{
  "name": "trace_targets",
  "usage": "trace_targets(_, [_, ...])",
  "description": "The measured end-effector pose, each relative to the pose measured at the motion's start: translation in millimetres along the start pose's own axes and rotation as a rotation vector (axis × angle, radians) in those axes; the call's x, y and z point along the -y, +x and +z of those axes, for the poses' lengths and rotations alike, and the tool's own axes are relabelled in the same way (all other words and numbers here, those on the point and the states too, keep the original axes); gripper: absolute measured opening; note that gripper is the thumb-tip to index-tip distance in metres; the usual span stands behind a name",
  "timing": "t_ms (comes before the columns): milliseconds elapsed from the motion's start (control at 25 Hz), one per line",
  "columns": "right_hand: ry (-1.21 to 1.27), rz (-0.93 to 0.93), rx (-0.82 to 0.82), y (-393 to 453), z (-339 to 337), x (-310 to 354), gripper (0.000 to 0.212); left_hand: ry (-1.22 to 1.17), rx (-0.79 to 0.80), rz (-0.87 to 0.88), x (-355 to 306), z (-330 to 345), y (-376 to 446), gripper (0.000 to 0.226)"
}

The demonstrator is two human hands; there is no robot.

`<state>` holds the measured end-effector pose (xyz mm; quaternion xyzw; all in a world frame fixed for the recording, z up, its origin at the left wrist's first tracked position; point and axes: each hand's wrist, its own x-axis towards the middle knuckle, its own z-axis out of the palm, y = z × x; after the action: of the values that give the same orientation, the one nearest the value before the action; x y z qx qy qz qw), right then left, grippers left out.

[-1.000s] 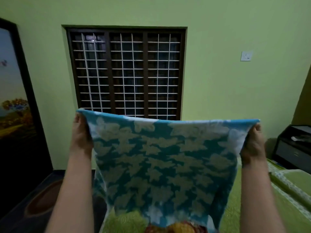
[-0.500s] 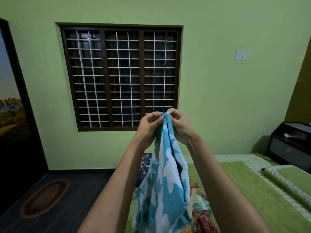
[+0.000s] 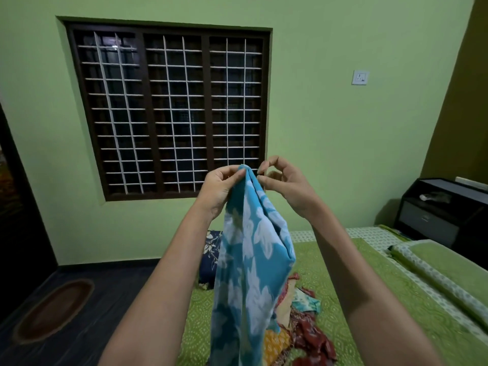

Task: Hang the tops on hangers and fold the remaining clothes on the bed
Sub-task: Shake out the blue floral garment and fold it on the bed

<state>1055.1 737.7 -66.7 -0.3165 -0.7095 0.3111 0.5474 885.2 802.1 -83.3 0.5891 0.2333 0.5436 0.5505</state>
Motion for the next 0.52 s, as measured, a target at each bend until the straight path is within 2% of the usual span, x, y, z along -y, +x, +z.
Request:
trace_targets(120, [-0.413, 0.005, 0.142, -19.8, -5.2, 22.1, 0.032, 0.058, -0.153, -0.020, 11.0, -10.5, 10.4, 0.005])
trace_targets(240, [-0.749, 0.107, 0.260, -33.9, -7.3, 29.0, 0.052, 0.141, -0.218, -0.047, 19.3, -12.8, 14.9, 0.007])
trace_targets(320, [-0.864, 0.162, 0.322, -45.3, -4.7, 26.6, 0.058, 0.190, -0.255, -0.037, 26.4, -9.1, 17.4, 0.009])
trace_targets(520, [-1.088, 0.396, 0.373, -75.3, 0.5, 8.5, 0.056, 0.312, -0.286, 0.003, 46.4, -2.9, 26.7, 0.008])
